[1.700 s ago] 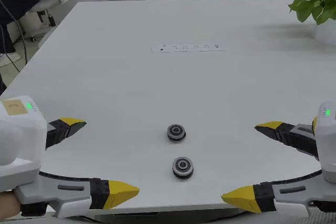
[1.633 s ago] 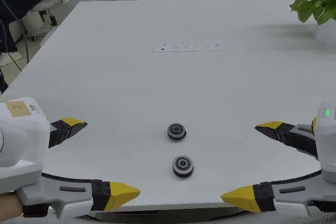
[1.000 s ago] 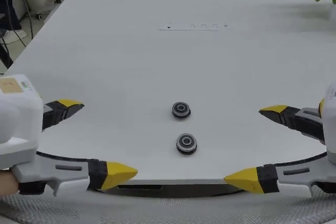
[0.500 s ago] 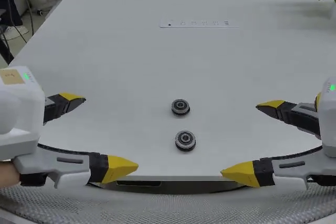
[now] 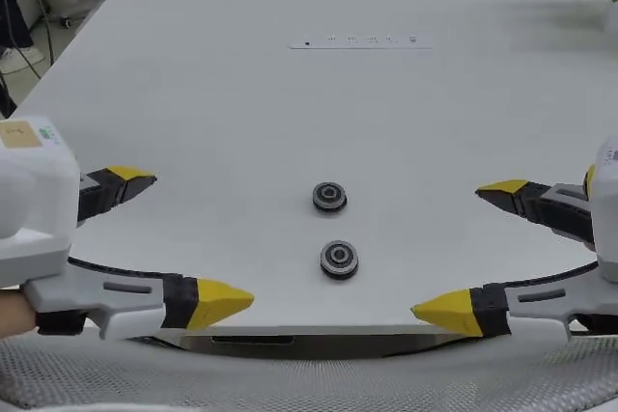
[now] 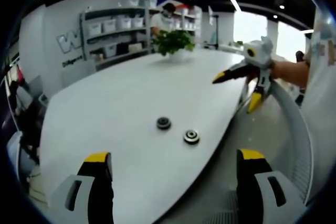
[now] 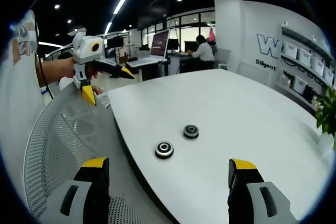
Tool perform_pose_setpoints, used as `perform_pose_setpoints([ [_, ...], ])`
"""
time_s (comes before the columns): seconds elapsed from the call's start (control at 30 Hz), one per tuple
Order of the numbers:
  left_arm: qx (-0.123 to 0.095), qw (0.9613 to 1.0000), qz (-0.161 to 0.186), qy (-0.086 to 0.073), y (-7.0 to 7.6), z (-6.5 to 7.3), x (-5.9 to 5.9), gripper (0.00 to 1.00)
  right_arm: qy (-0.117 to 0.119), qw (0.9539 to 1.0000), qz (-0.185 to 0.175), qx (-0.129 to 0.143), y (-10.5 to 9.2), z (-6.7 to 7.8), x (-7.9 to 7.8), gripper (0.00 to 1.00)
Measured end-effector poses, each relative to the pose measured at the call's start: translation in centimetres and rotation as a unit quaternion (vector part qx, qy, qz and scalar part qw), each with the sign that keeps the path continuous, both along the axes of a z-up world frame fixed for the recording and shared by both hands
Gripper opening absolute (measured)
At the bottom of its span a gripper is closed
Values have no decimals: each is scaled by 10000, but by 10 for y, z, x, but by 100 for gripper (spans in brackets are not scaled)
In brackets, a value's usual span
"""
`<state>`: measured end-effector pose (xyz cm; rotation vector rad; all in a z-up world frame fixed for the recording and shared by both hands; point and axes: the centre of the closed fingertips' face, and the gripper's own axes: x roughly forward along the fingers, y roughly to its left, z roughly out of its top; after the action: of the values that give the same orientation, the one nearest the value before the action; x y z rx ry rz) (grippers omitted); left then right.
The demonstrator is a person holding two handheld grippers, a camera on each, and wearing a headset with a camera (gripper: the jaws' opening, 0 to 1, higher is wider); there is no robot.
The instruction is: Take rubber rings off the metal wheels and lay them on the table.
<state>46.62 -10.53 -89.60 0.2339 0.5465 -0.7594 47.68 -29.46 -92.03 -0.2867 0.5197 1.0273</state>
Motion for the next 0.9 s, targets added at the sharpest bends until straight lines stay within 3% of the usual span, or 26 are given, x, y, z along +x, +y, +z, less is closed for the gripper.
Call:
perform_pose_setpoints([
  [0.4,14,10000,-77,-11,-1,0,7,100,-52,9999,56,-69,2,1,8,93],
  [0.9,30,9999,-121,-35,1,4,10,98,-1,9999,87,105,8,4,15,93],
])
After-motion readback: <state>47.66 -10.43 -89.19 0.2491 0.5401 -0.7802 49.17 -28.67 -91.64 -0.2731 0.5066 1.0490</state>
